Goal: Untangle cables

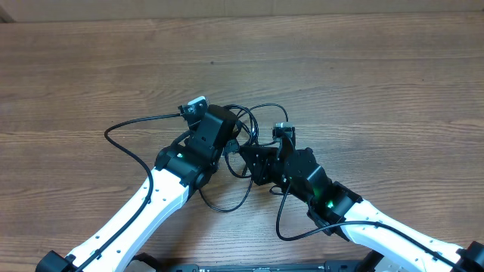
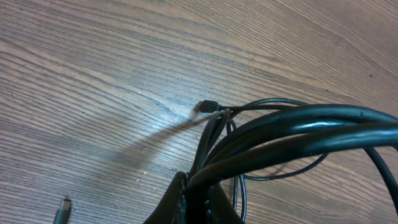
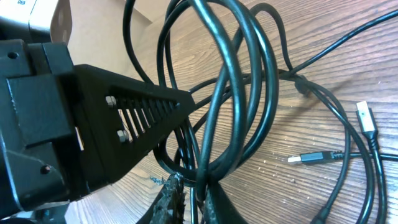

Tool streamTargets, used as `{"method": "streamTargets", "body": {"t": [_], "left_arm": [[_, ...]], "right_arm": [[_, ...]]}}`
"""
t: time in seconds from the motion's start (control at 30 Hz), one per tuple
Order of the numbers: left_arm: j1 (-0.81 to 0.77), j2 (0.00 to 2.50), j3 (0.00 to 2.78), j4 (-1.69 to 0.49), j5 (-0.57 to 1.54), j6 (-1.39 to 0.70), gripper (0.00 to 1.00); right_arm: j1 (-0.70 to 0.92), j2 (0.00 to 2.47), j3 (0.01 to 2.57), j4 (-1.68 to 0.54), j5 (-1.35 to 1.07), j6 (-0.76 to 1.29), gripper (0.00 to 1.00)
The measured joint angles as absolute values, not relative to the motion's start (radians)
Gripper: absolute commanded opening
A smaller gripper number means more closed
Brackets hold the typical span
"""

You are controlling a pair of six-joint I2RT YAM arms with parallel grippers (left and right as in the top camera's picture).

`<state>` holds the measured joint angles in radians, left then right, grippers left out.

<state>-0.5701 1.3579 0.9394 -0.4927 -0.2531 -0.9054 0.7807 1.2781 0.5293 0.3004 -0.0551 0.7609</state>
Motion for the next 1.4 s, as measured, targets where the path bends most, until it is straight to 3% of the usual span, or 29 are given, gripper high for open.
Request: {"method": "streamTargets", "body": {"t": [0.1,0.2,0.23,0.63,0.97,1.0,1.07,1.13,1.23,1.4], "left_arm": [[-0.57,1.358,0.939,-0.493,-0.25,-0.905,0.04],[-0.57,1.358,0.939,-0.493,-0.249,-0.902,0.04],[-0.57,1.358,0.939,-0.493,-0.249,-0.899,0.04],[-0.57,1.358,0.939,-0.486,-0.261,-0.908,0.04],[-0.588,1.358,0.939,-0.478,-0.336,-1.224,0.04],[-0.59,1.358,0.939,-0.479,-0.334,-1.241,0.05],[-0.59,1.358,0.939,-0.478,-0.334,-1.239,0.04],[-0.587,1.358,0.939,-0.466,-0.356,-1.201,0.04],[-0.587,1.358,0.939,-0.487,-0.375,-1.137,0.04],[-0.587,1.358,0.939,-0.516,-0.394,-1.057,0.04]], "right_arm": [[0.78,1.278,0.529,0.297,-0.044,0.764,0.2],[0.78,1.278,0.529,0.296,-0.04,0.767,0.05],[0.78,1.278,0.529,0.295,-0.037,0.768,0.04],[0.78,1.278,0.529,0.295,-0.083,0.765,0.04],[0.8,1.278,0.529,0.142,-0.211,0.765,0.04],[0.807,1.278,0.529,0.132,-0.201,0.765,0.09],[0.812,1.278,0.529,0.13,-0.182,0.764,0.38],[0.82,1.278,0.529,0.118,-0.16,0.763,0.6],[0.825,1.278,0.529,0.121,-0.086,0.763,0.67],[0.825,1.278,0.529,0.234,-0.013,0.759,0.62]]}}
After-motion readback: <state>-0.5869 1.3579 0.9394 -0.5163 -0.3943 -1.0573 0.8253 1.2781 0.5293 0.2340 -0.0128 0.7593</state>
